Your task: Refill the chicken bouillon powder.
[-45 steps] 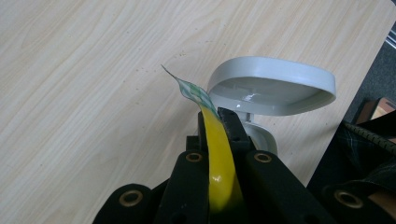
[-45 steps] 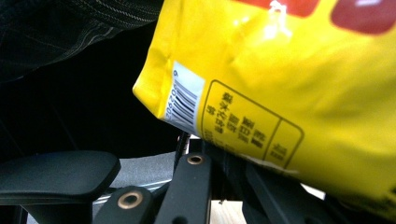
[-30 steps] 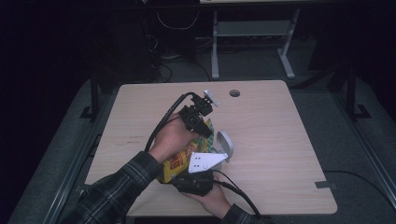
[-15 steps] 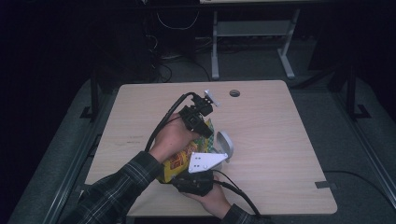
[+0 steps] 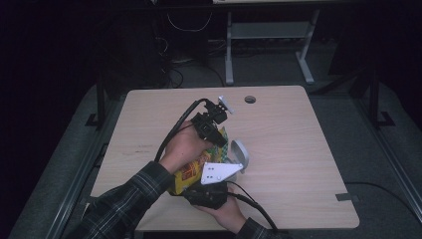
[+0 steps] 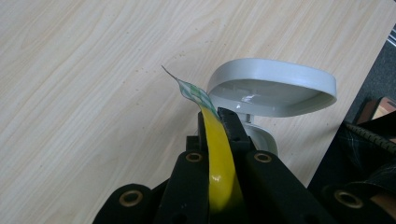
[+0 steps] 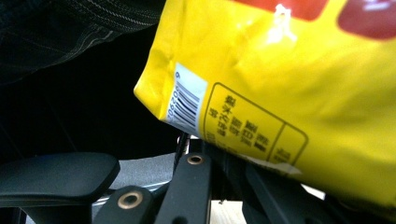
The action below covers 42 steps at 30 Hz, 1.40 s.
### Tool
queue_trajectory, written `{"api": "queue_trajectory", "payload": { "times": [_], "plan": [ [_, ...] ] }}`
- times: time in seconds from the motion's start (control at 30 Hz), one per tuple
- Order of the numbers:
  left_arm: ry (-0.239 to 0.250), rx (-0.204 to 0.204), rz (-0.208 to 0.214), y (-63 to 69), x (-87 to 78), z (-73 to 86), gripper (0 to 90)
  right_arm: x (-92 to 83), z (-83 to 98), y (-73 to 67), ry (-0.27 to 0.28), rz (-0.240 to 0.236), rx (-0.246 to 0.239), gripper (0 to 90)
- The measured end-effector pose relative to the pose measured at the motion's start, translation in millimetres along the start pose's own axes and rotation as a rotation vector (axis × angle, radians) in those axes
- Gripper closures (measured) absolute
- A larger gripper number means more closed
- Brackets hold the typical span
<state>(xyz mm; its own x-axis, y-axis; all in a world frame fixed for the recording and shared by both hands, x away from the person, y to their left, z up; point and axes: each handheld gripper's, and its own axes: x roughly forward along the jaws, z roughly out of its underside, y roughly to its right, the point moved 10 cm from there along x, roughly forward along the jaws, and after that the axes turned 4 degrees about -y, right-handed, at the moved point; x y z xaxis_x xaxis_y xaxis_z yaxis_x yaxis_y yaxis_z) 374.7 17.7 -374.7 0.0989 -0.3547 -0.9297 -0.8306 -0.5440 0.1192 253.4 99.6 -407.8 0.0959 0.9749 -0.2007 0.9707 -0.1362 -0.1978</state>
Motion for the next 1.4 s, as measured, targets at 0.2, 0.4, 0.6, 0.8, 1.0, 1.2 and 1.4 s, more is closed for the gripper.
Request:
{"api": "queue_trajectory", "payload": {
  "times": [0.2,0.4,0.6,0.8,1.0,1.2,1.4],
  "plan": [
    [0.001,-0.002,-0.002,0.5,0.5,-0.7,89.8,-0.2,-0.8,-0.2,0.006,0.0,0.005,89.9],
    [0.001,-0.003,-0.004,0.5,0.8,-1.2,89.8,-0.6,-1.0,0.0,0.007,-0.001,0.006,90.0],
    [0.001,-0.001,-0.005,0.8,0.1,-1.8,89.8,-0.9,-1.7,0.1,0.008,-0.001,0.003,90.0],
    [-0.001,-0.002,-0.006,1.1,-0.1,-2.6,89.8,-1.2,-2.5,0.5,0.01,0.0,0.001,90.0],
    [-0.001,0.0,-0.009,1.1,0.0,-3.1,89.8,-1.7,-2.9,0.6,0.013,0.0,0.002,90.0],
    [0.003,-0.002,-0.007,1.3,0.0,-2.8,89.8,-1.3,-2.6,0.6,0.011,0.0,0.0,90.0],
    [0.008,0.001,-0.003,0.1,-1.7,-1.2,89.8,-0.6,-1.4,0.3,0.005,0.002,-0.005,90.0]
  ]
}}
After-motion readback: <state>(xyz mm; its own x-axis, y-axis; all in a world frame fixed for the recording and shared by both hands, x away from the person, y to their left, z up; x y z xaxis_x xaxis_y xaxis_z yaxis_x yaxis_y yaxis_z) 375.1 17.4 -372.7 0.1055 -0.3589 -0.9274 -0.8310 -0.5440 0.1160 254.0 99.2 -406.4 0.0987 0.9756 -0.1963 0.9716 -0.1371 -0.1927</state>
